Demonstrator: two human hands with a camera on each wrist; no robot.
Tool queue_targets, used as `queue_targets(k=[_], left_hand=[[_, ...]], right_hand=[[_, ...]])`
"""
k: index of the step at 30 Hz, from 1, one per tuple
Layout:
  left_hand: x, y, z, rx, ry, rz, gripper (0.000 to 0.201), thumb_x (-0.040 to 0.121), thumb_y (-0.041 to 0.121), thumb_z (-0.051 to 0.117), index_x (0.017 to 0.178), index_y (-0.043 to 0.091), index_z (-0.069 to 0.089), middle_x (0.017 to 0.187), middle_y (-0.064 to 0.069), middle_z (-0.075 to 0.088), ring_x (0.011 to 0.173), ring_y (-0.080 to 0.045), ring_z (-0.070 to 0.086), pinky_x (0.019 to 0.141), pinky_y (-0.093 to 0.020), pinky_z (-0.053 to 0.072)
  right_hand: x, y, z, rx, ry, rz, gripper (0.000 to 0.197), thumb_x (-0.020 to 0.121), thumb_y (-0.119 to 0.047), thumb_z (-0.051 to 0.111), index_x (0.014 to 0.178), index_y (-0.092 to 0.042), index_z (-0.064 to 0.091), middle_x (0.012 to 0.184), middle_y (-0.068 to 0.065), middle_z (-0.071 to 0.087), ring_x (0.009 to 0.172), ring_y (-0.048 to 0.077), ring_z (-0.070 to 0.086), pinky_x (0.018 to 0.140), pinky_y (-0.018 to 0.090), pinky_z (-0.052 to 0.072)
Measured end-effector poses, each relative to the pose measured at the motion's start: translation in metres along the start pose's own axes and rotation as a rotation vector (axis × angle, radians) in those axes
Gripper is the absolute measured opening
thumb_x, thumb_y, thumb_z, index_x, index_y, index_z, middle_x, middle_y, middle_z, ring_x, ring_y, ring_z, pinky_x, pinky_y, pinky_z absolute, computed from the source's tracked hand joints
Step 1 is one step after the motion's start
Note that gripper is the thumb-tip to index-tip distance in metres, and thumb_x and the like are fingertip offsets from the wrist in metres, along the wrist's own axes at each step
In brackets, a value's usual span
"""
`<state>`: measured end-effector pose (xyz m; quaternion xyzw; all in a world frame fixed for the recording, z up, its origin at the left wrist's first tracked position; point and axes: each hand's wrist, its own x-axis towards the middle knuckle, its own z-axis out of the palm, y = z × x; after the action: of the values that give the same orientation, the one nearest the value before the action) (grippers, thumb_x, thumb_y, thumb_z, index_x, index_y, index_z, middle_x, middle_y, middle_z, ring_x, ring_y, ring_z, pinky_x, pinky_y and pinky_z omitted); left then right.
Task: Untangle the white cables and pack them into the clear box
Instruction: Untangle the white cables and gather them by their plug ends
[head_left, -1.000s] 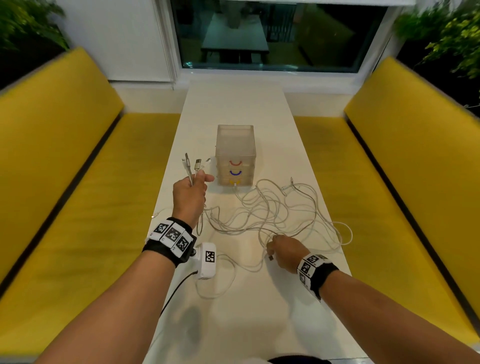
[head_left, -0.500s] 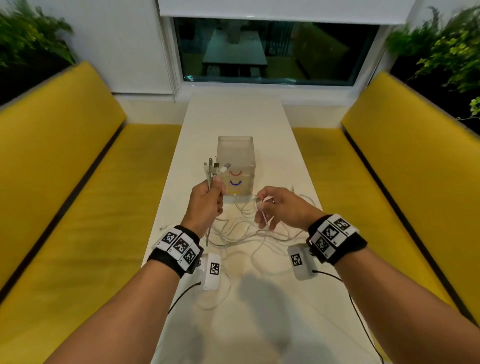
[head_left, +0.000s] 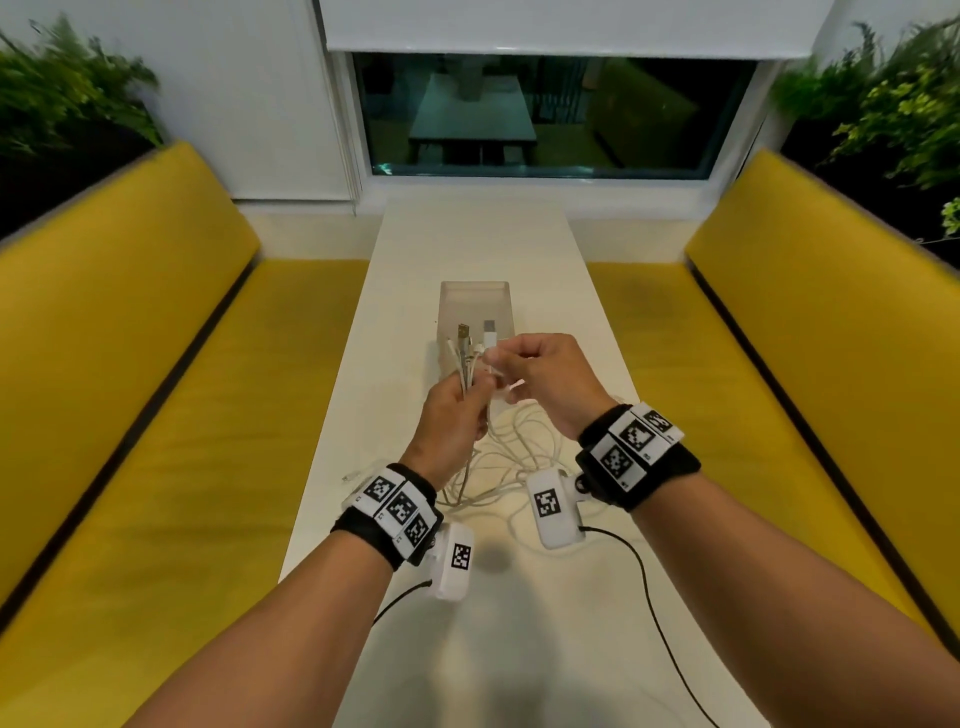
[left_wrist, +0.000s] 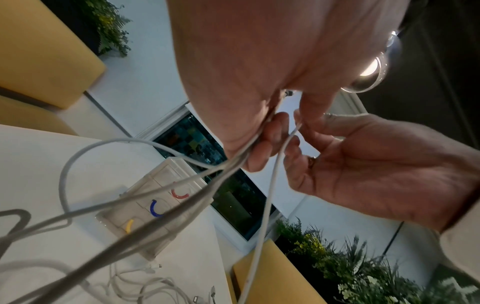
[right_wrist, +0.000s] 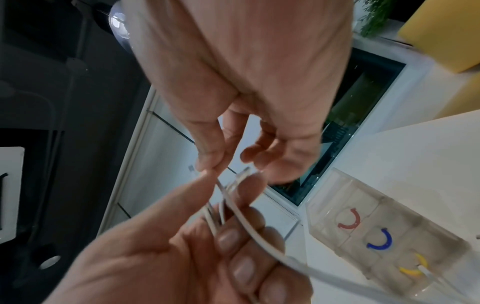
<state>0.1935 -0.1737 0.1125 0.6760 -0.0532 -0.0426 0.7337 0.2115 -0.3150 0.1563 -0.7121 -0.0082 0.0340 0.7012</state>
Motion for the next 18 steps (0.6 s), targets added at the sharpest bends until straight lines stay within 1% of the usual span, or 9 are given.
queue_targets(k=[1, 3, 6, 9, 11, 12, 14, 16, 18], left_hand=[[0.001, -0.002, 0.001, 0.049, 0.002, 0.011, 0.022, 0.101, 0.022, 0.054, 0.089, 0.006, 0.064, 0.058, 0.004, 0.043, 0.051, -0.013, 0.035, 0.053, -0.031, 0.031], [0.001, -0.002, 0.005, 0.108, -0.007, 0.029, 0.028, 0.103, 0.022, 0.052, 0.083, 0.007, 0.065, 0.061, -0.002, 0.047, 0.051, -0.015, 0.037, 0.052, -0.03, 0.032], [0.001, 0.005, 0.01, 0.085, 0.039, 0.028, 0.041, 0.108, 0.028, 0.043, 0.077, 0.009, 0.063, 0.062, -0.007, 0.055, 0.051, -0.015, 0.043, 0.051, -0.028, 0.034], [0.003, 0.018, 0.006, -0.047, 0.124, 0.024, 0.04, 0.109, 0.025, 0.039, 0.081, 0.01, 0.064, 0.059, 0.0, 0.062, 0.048, -0.01, 0.051, 0.048, -0.025, 0.04], [0.008, 0.027, -0.004, -0.074, 0.191, 0.049, 0.043, 0.109, 0.028, 0.039, 0.073, 0.012, 0.057, 0.055, 0.004, 0.058, 0.049, -0.011, 0.047, 0.049, -0.026, 0.039], [0.011, 0.033, -0.012, -0.087, 0.223, 0.069, 0.044, 0.109, 0.029, 0.039, 0.071, 0.013, 0.053, 0.052, 0.007, 0.055, 0.047, -0.01, 0.044, 0.049, -0.027, 0.038], [0.018, 0.049, -0.03, -0.143, 0.286, 0.123, 0.045, 0.11, 0.03, 0.038, 0.068, 0.015, 0.05, 0.05, 0.006, 0.047, 0.044, -0.009, 0.04, 0.049, -0.028, 0.034], [0.021, 0.071, -0.048, -0.253, 0.335, 0.178, 0.045, 0.11, 0.03, 0.037, 0.068, 0.016, 0.048, 0.05, 0.005, 0.044, 0.046, -0.011, 0.039, 0.049, -0.029, 0.034], [0.022, 0.092, -0.062, -0.367, 0.371, 0.229, 0.044, 0.11, 0.031, 0.035, 0.07, 0.016, 0.046, 0.055, 0.004, 0.042, 0.05, -0.012, 0.04, 0.051, -0.028, 0.038]], right_hand=[[0.0, 0.0, 0.002, -0.048, 0.023, -0.011, 0.022, 0.09, -0.016, 0.074, 0.096, 0.005, 0.073, 0.073, 0.011, 0.068, 0.061, 0.016, 0.059, 0.053, 0.023, 0.046], [-0.002, 0.001, 0.006, -0.064, 0.044, -0.022, 0.016, 0.093, -0.015, 0.07, 0.091, 0.0, 0.073, 0.063, 0.007, 0.06, 0.051, 0.013, 0.049, 0.048, 0.019, 0.041], [-0.005, 0.009, 0.011, 0.047, 0.033, -0.023, 0.011, 0.098, -0.018, 0.062, 0.093, -0.008, 0.066, 0.067, 0.007, 0.058, 0.054, 0.015, 0.049, 0.051, 0.028, 0.042], [-0.013, 0.029, 0.009, 0.111, -0.071, 0.04, 0.022, 0.095, -0.028, 0.068, 0.104, -0.012, 0.056, 0.077, 0.005, 0.061, 0.061, 0.023, 0.057, 0.055, 0.034, 0.047], [-0.023, 0.042, 0.004, 0.015, -0.19, 0.073, 0.029, 0.092, -0.03, 0.071, 0.103, -0.009, 0.055, 0.07, 0.006, 0.057, 0.05, 0.023, 0.049, 0.049, 0.029, 0.041], [-0.028, 0.049, 0.0, -0.056, -0.228, 0.076, 0.028, 0.093, -0.028, 0.071, 0.098, -0.005, 0.057, 0.063, 0.005, 0.053, 0.045, 0.02, 0.044, 0.046, 0.026, 0.036], [-0.033, 0.061, -0.011, -0.162, -0.216, 0.087, 0.029, 0.093, -0.028, 0.071, 0.084, -0.003, 0.058, 0.057, 0.004, 0.045, 0.044, 0.017, 0.036, 0.045, 0.025, 0.031], [-0.032, 0.075, -0.026, -0.198, -0.14, 0.092, 0.035, 0.091, -0.031, 0.073, 0.073, -0.007, 0.055, 0.057, 0.007, 0.041, 0.046, 0.019, 0.036, 0.046, 0.027, 0.032], [-0.031, 0.091, -0.04, -0.218, -0.074, 0.123, 0.04, 0.089, -0.035, 0.075, 0.066, -0.012, 0.051, 0.054, 0.004, 0.041, 0.046, 0.018, 0.037, 0.05, 0.028, 0.035]])
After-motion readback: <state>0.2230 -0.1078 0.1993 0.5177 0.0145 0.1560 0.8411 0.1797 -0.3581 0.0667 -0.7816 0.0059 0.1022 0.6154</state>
